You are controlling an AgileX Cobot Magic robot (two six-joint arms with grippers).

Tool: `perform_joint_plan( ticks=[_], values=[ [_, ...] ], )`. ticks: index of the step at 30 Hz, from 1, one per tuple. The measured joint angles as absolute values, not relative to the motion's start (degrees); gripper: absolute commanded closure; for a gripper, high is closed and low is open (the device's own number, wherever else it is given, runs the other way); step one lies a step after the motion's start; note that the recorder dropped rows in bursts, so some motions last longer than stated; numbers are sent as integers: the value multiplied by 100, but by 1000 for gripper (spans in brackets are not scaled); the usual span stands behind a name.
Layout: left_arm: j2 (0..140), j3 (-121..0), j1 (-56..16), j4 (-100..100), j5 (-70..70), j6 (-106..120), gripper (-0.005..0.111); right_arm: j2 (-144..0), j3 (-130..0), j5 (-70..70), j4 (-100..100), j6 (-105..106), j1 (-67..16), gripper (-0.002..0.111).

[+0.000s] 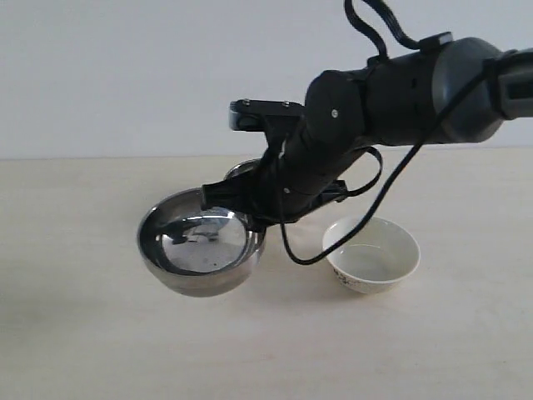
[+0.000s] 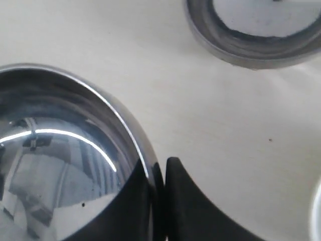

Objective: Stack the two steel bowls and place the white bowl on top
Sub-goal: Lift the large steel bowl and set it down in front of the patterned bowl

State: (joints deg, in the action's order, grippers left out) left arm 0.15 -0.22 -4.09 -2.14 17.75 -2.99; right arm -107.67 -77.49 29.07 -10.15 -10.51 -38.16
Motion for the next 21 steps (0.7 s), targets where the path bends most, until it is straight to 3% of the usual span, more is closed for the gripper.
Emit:
perform_joint_plan(
  ticks=[21],
  values=[
    [15,-22,-409,-214,1775,-299,103,-11140,-7478,2703,-1127,-635,-3457,108]
  ],
)
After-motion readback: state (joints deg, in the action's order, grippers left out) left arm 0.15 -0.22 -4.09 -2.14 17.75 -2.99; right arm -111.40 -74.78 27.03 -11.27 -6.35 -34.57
